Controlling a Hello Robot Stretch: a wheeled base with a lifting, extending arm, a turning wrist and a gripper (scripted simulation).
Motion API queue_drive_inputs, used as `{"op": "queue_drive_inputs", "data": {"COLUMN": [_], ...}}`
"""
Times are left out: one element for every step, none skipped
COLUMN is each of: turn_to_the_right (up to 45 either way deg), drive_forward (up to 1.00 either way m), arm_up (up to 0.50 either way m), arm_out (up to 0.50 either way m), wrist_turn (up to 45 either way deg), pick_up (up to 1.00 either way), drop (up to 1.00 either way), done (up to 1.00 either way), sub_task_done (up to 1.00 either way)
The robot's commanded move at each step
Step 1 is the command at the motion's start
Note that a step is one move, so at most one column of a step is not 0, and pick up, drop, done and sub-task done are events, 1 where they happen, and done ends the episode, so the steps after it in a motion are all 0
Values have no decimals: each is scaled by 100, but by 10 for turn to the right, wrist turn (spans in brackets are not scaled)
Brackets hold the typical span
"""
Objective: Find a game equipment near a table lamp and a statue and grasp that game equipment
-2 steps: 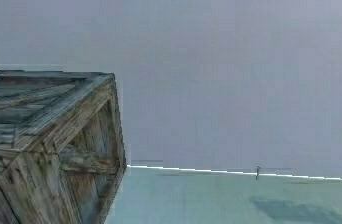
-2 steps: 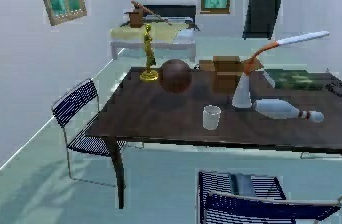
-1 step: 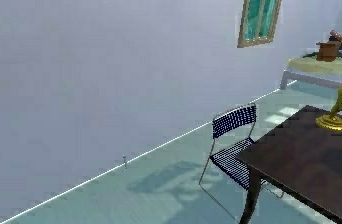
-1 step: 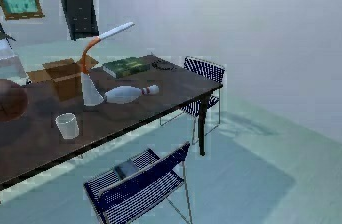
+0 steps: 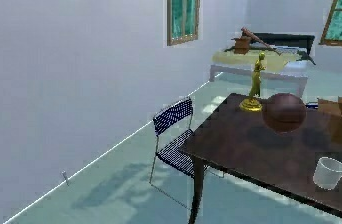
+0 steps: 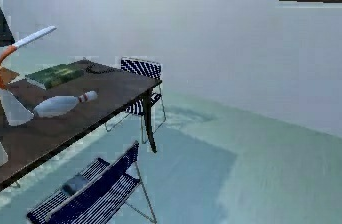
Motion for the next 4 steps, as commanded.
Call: {"op": "queue_drive_inputs", "data": {"turn_to_the_right": [0, -450, 450, 300], "drive_forward": [35, 0, 0, 0], "arm_up": [0, 0, 0, 0], "arm_out": [0, 0, 0, 0], "wrist_turn": [0, 0, 0, 0], "pick_up": [0, 0, 0, 0], "drop": [0, 0, 0, 0], "done": [0, 0, 0, 0], "sub_task_done": [0, 0, 0, 0]}}
